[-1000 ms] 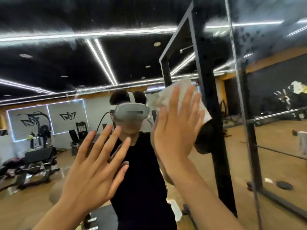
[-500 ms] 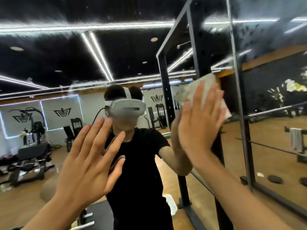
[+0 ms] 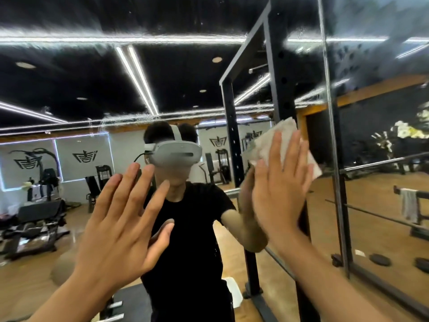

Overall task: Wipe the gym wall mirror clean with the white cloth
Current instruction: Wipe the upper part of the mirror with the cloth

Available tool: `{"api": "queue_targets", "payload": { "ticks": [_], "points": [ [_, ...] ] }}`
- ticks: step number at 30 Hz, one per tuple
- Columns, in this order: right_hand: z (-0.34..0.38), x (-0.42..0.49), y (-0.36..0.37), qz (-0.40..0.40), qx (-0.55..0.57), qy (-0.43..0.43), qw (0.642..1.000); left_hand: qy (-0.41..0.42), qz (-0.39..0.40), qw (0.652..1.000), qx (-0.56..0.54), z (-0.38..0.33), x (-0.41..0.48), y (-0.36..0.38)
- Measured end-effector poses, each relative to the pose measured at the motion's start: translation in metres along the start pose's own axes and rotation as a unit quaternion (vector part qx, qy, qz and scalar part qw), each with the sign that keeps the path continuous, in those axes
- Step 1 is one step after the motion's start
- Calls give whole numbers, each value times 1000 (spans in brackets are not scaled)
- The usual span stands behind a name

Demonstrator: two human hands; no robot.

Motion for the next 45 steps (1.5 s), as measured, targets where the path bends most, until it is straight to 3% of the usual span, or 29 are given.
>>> {"api": "queue_targets", "payload": {
  "ticks": [2, 5, 8, 10, 13, 16, 18, 21, 23, 24, 25, 29, 33, 35, 38, 40, 42, 45],
  "points": [
    [45, -28, 7, 11, 5, -5, 1000, -3, 0, 1000, -10, 0, 0, 0],
    [105, -74, 17, 53, 4, -199, 979, -8, -1, 1000, -25, 2, 1, -2],
    [79, -63, 12, 53, -20, -336, 940, -5, -3, 1000, -22, 1, 1, -3],
    [25, -28, 7, 47, -29, -276, 960, -5, -1, 1000, -11, 0, 0, -2],
    [-44, 15, -3, 21, -29, -62, 997, -8, 3, 1000, -2, -1, 0, 1],
    [-19, 4, -4, -32, -4, 53, 998, -6, 7, 1000, -1, -1, 0, 2],
    [37, -25, 2, -17, 15, 10, 1000, -8, 11, 1000, -6, 1, 0, 2],
    [109, -85, 19, 59, 12, -195, 979, -5, 10, 1000, -25, 3, -1, 0],
    [100, -93, 20, 62, -4, -307, 950, 2, 7, 999, -31, 3, -1, -2],
    [80, -83, 18, 52, -10, -321, 946, 4, 4, 1000, -29, 3, -1, -3],
    [52, -65, 14, 40, -14, -299, 953, 5, 1, 1000, -25, 2, 0, -3],
    [-55, 9, -5, 2, -41, -79, 996, 0, 1, 1000, -7, 0, 0, 1],
    [-28, -8, -6, -52, -1, 118, 992, -3, 2, 1000, -10, -1, 1, 1],
    [36, -44, 4, -29, 23, 67, 997, 0, 7, 1000, -13, 0, 0, 1],
    [112, -104, 20, 46, 22, -188, 981, 2, 10, 999, -36, 3, -1, -1],
    [94, -99, 19, 51, 15, -305, 951, 2, 4, 999, -39, 2, 0, -2],
    [37, -55, 14, 25, -9, -269, 963, -2, 0, 1000, -28, 0, 1, -2],
    [-61, 12, -2, -20, -30, -6, 999, -2, 9, 1000, -14, 0, 2, 3]
  ]
}}
Point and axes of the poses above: each hand's wrist, its own x-axis towards the middle knuckle, its own y-axis out of the palm, z = x × y, the point moved 9 cm from there along x, towards the middle knuckle, and after that the axes turned 6 degrees about -x, right-handed, at the moved point
